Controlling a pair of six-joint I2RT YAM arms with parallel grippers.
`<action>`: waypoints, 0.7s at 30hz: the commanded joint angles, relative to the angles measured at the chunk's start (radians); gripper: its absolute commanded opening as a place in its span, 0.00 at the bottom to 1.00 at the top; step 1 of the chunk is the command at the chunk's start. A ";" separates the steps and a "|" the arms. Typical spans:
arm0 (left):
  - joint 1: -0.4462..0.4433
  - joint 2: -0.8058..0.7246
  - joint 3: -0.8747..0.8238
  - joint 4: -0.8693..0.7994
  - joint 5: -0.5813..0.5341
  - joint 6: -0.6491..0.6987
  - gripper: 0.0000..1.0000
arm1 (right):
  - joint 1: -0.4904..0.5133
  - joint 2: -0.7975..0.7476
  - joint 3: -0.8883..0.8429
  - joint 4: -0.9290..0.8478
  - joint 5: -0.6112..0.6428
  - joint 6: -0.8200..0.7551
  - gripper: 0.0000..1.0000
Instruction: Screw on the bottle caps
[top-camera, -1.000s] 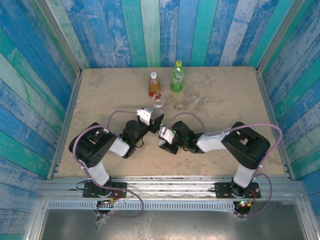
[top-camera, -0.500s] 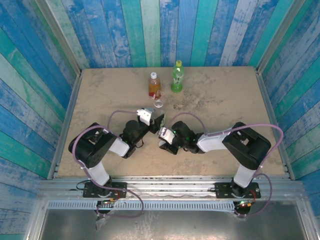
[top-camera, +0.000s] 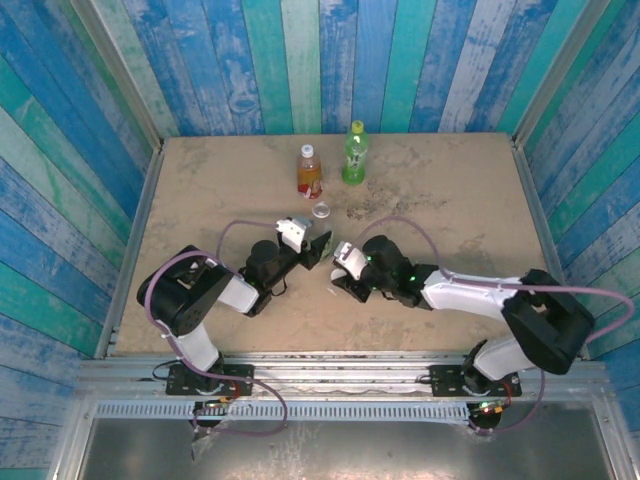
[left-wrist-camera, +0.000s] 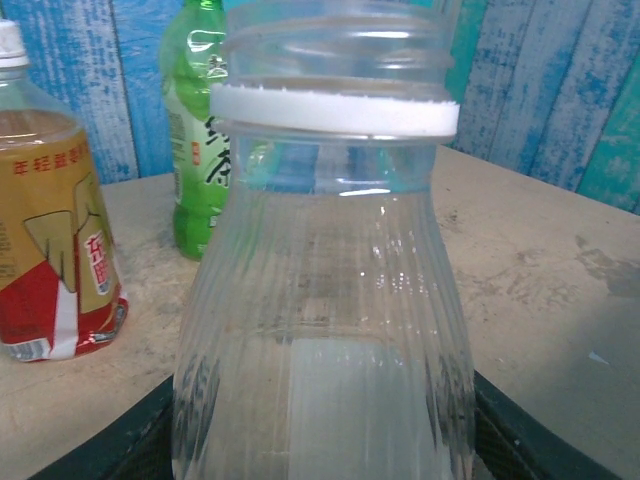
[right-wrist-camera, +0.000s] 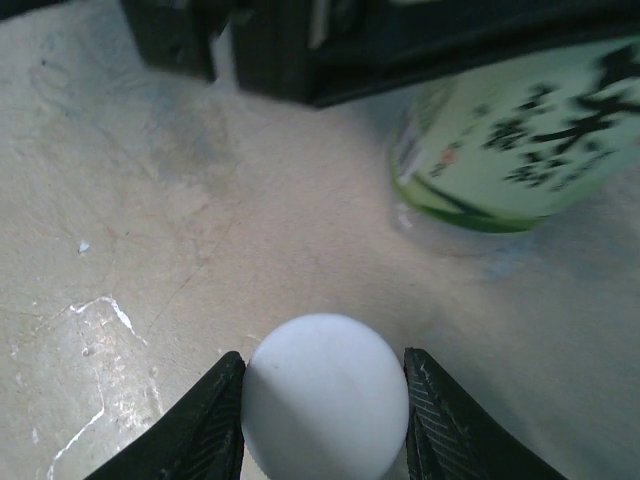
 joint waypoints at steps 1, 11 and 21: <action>-0.003 -0.024 0.008 -0.034 0.076 0.014 0.51 | -0.019 -0.076 0.042 -0.132 0.025 0.036 0.40; -0.003 0.009 0.024 0.008 0.199 0.018 0.50 | -0.057 -0.148 0.280 -0.361 0.018 0.044 0.41; -0.003 0.032 0.006 0.081 0.285 0.011 0.50 | -0.114 -0.053 0.492 -0.479 0.017 0.071 0.41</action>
